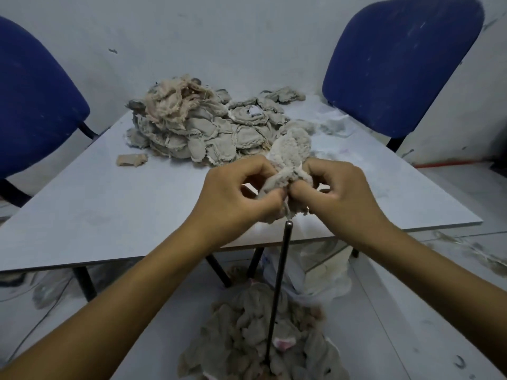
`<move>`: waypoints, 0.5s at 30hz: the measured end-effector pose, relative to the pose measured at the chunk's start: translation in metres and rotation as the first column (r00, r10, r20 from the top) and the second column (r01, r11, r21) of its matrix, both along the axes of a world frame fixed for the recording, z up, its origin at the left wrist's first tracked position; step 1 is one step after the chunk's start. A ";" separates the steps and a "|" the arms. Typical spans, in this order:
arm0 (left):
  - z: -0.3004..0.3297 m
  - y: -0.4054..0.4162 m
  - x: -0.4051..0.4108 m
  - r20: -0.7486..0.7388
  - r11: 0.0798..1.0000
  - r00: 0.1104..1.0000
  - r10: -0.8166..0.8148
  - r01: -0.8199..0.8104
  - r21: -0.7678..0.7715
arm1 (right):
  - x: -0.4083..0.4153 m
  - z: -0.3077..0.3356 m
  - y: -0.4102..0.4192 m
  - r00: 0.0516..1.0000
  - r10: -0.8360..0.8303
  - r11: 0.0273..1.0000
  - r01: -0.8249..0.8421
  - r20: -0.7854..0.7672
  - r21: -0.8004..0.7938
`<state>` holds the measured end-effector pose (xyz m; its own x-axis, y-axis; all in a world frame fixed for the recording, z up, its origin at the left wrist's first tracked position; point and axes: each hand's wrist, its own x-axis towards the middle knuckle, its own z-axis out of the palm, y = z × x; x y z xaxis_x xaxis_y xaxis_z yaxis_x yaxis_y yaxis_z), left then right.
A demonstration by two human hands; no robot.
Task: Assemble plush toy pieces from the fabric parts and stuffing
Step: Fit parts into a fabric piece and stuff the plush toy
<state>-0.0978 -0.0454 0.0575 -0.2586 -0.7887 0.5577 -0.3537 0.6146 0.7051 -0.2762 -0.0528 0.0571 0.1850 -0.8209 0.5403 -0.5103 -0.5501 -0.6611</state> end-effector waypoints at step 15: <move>-0.016 -0.015 -0.008 -0.173 0.795 0.939 -0.297 0.344 0.501 | -0.013 -0.029 -0.020 0.986 -0.169 0.984 0.169 0.000 0.060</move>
